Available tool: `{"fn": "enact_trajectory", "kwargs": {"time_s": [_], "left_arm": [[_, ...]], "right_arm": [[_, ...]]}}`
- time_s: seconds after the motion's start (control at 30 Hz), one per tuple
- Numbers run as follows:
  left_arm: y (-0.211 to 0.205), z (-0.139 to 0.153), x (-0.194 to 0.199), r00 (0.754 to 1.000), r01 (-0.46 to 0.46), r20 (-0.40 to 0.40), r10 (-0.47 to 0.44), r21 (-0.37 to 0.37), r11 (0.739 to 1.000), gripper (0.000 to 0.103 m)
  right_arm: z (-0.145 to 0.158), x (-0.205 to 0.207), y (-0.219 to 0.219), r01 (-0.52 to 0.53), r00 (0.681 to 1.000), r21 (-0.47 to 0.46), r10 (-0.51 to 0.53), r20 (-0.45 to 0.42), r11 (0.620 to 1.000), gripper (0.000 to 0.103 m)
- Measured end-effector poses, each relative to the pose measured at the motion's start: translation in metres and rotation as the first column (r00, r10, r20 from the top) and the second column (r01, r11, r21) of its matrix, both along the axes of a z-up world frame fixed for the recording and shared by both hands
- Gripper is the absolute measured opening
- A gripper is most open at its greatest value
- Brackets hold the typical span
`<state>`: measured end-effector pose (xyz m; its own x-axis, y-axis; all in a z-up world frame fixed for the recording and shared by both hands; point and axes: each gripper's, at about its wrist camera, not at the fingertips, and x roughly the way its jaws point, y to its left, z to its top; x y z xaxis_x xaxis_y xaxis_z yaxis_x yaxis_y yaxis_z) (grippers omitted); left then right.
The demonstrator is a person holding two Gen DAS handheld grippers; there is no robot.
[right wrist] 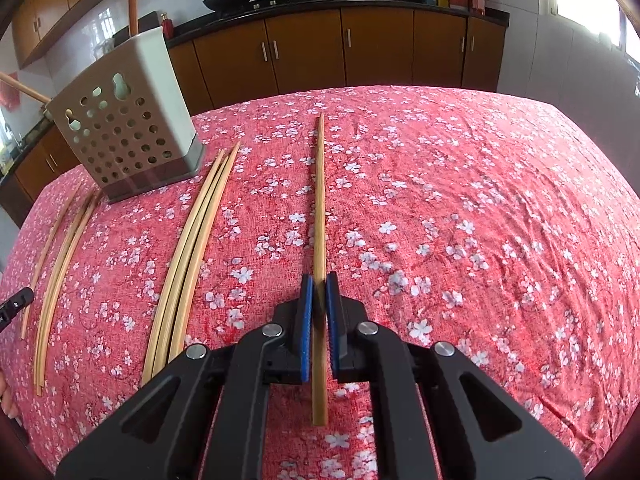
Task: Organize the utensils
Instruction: 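Raise the left tool's chopstick above the holder while the right tool carries its chopstick there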
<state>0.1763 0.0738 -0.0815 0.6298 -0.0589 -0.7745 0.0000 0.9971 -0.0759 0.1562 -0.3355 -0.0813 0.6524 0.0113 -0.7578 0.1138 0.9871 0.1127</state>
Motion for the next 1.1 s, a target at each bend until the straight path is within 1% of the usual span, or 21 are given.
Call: {"fn": "enact_trajectory", "kwargs": {"time_s": [0.07,0.13,0.23,0.33,0.43,0.53,0.6,0.7,0.8,0.83,0.93,1.03,1.1], "left_arm": [[-0.001,0.005,-0.002,1.000,-0.002,0.011,0.002,-0.003,1.000,0.008],[0.001,0.020,-0.009,0.998,-0.003,0.057,0.004,-0.017,1.000,0.008],[0.002,0.050,-0.017,0.989,-0.004,0.145,0.009,-0.032,0.999,0.008],[0.003,0.084,-0.026,0.970,-0.005,0.243,0.015,-0.043,0.999,0.008],[0.001,0.117,-0.033,0.943,-0.004,0.333,0.021,-0.051,0.999,0.008],[-0.003,0.136,-0.032,0.926,0.001,0.376,0.020,-0.054,0.999,0.008],[-0.006,0.146,-0.030,0.924,0.013,0.383,0.013,-0.065,0.998,0.008],[-0.010,0.162,-0.029,0.920,0.055,0.392,-0.016,-0.087,0.995,0.008],[-0.022,0.182,-0.033,0.909,0.105,0.413,-0.063,-0.079,0.991,0.008],[-0.027,0.191,-0.035,0.901,0.128,0.426,-0.083,-0.076,0.989,0.008],[-0.040,0.209,-0.040,0.881,0.172,0.459,-0.117,-0.079,0.982,0.008],[-0.057,0.229,-0.040,0.850,0.194,0.510,-0.132,-0.071,0.978,0.008],[-0.070,0.243,-0.036,0.828,0.211,0.545,-0.135,-0.079,0.974,0.008]], "right_arm": [[0.011,-0.007,-0.001,0.004,0.999,0.016,-0.005,0.038,1.000,0.008],[0.026,-0.015,-0.002,0.009,0.996,0.015,-0.010,0.092,1.000,0.008],[0.059,-0.029,-0.005,0.017,0.979,0.007,-0.018,0.201,1.000,0.008],[0.088,-0.040,-0.007,0.023,0.954,0.006,-0.024,0.298,1.000,0.008],[0.107,-0.045,-0.009,0.026,0.934,0.005,-0.026,0.356,1.000,0.008],[0.123,-0.047,-0.009,0.026,0.919,0.006,-0.026,0.393,1.000,0.008],[0.128,-0.048,-0.009,0.022,0.915,0.018,-0.028,0.402,1.000,0.008],[0.144,-0.047,-0.007,0.003,0.906,0.037,-0.018,0.424,0.999,0.007],[0.165,-0.050,-0.005,-0.025,0.887,0.054,-0.003,0.462,0.998,0.007],[0.171,-0.050,-0.004,-0.034,0.881,0.060,0.002,0.474,0.998,0.007],[0.199,-0.051,0.002,-0.080,0.847,0.080,0.025,0.530,0.994,0.007],[0.216,-0.047,0.010,-0.110,0.821,0.096,0.036,0.570,0.989,0.007],[0.229,-0.041,0.018,-0.130,0.796,0.107,0.039,0.604,0.986,0.007]]}}
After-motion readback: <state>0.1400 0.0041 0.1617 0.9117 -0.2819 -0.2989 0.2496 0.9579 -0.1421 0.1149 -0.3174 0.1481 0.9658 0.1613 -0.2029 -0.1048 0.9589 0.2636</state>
